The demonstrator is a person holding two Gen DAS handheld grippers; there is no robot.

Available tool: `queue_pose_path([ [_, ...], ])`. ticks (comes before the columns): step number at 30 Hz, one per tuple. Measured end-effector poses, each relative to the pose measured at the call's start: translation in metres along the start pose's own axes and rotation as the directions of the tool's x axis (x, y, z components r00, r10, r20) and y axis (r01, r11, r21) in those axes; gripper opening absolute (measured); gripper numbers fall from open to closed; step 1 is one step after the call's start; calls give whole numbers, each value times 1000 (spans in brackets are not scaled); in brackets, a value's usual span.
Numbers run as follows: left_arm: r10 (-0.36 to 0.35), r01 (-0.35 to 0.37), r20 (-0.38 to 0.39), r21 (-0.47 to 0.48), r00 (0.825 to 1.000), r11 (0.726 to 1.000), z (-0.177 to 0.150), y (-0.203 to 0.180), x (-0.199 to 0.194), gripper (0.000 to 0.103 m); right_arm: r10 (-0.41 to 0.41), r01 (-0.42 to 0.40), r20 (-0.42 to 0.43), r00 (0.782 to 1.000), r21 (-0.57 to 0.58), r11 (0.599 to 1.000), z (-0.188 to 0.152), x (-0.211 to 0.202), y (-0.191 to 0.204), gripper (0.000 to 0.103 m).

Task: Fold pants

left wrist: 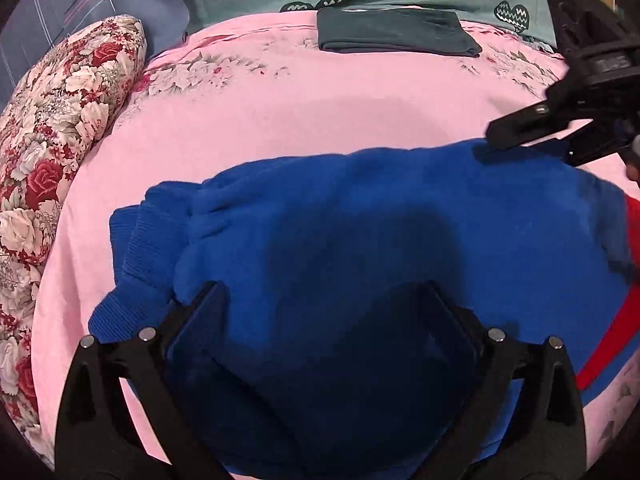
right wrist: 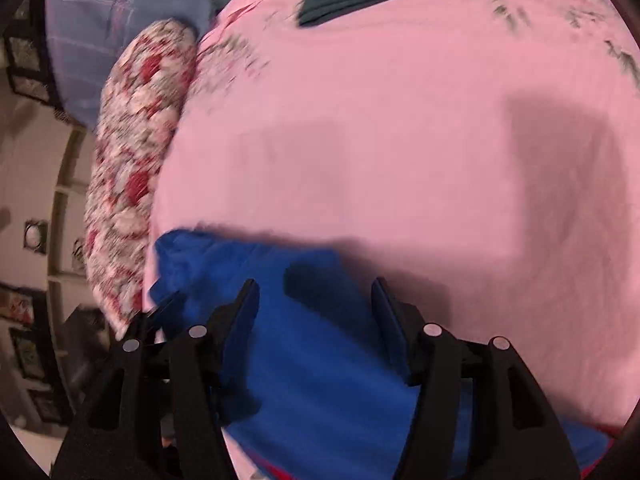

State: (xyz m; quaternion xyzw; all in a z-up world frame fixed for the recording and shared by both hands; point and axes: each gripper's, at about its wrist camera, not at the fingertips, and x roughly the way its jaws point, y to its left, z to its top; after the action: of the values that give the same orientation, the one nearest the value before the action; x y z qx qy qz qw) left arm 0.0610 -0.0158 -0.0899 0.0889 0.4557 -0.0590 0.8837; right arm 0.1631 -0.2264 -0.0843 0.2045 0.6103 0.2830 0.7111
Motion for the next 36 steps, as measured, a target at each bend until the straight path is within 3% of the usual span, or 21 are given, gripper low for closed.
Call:
queue_pose_path([
  [4, -9, 9, 2, -9, 1000, 1000, -1, 1, 1, 101, 57, -57, -64, 996, -4, 998, -8, -5, 16, 61],
  [10, -30, 30, 5, -30, 1000, 999, 1, 7, 7, 101, 72, -72, -176, 982, 8, 997, -12, 4, 26, 63],
  [16, -36, 36, 8, -34, 999, 999, 1, 8, 9, 101, 116, -121, -154, 981, -26, 992, -32, -21, 36, 63],
  [21, -36, 36, 14, -36, 999, 999, 1, 9, 8, 101, 106, -107, -194, 975, 6, 994, -41, 7, 33, 65],
  [24, -35, 35, 14, -36, 999, 999, 1, 8, 8, 101, 116, -116, -128, 985, 9, 993, -27, 17, 34, 65],
  [28, -36, 37, 15, -40, 999, 998, 1, 8, 8, 101, 120, -119, 67, 990, -22, 993, -6, 16, 40, 65],
  [30, -44, 45, 17, -45, 999, 998, 1, 9, 8, 101, 103, -93, 170, 980, -65, 993, -3, 8, 41, 60],
  [31, -48, 49, 16, -47, 999, 998, 0, 9, 8, 101, 49, -34, 209, 977, -73, 997, -3, 5, 39, 44],
  [32, -51, 52, 13, -49, 999, 997, 0, 9, 9, 101, -15, 32, 214, 977, -74, 997, -2, 7, 37, 31],
  [33, -51, 52, 11, -49, 999, 997, 0, 9, 10, 101, -54, 70, 205, 977, -74, 995, 0, 11, 32, 27],
  [34, -53, 53, 9, -49, 999, 997, 0, 9, 10, 101, -66, 78, 183, 981, -62, 995, 4, 15, 24, 17],
  [36, -58, 58, 7, -52, 998, 997, 0, 10, 11, 101, -18, 22, 138, 990, -30, 999, 16, 15, 5, 13],
])
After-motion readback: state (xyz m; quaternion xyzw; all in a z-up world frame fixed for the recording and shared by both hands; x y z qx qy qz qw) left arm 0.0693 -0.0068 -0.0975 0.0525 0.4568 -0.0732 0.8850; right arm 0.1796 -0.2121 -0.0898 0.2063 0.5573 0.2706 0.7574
